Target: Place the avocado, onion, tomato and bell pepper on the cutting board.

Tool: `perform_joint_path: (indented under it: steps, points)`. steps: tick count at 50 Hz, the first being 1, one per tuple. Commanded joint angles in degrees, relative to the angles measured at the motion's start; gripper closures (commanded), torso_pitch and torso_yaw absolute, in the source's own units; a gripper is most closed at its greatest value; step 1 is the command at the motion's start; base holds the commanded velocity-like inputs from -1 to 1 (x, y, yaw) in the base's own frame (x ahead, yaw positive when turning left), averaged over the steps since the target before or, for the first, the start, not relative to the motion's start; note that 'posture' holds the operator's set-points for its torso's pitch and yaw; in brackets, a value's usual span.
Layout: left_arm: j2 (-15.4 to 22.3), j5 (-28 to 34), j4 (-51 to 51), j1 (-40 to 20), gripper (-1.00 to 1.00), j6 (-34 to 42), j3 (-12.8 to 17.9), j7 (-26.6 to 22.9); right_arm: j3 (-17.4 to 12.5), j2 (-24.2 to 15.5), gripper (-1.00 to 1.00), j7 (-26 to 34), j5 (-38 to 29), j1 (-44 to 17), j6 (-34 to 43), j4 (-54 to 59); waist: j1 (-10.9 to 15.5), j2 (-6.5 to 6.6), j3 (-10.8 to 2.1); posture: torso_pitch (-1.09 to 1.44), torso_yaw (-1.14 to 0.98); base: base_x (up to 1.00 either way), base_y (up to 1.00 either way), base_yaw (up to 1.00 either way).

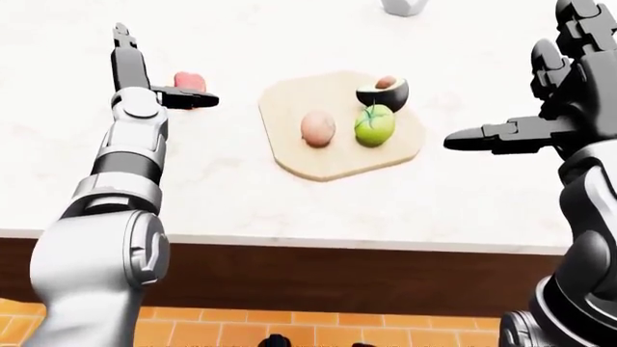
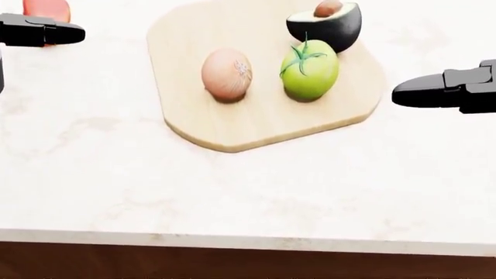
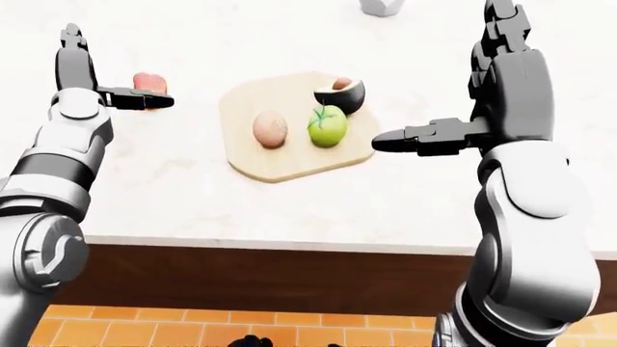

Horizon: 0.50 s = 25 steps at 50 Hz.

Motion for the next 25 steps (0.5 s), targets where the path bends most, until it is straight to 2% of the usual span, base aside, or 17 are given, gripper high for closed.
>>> perform_joint_path:
  steps: [1, 9, 25]
  points:
    - [0.8, 0.2, -2.3, -2.3, -1.00, -1.6, 0.0, 0.3, -0.5, -0.9, -1.00, -0.4, -0.4, -1.6, -1.4, -1.3, 0.0, 0.08, -2.02, 0.33, 0.00, 0.00, 0.00, 0.00]
    - [0.4, 0.4, -2.2, -2.2, -1.00, -1.6, -0.1, -0.5, 0.4, -0.7, -1.00, -0.8, -0.8, -2.5, -2.1, 0.2, 0.0, 0.18, -1.48, 0.35, 0.00, 0.00, 0.00, 0.00]
    - [0.4, 1.4, -1.9, -2.5, -1.00, -1.4, -0.3, -3.1, 0.2, -0.3, -1.00, -0.8, -1.0, -1.6, -2.5, -0.3, 0.1, 0.13, -0.29, 0.40, 0.00, 0.00, 0.00, 0.00]
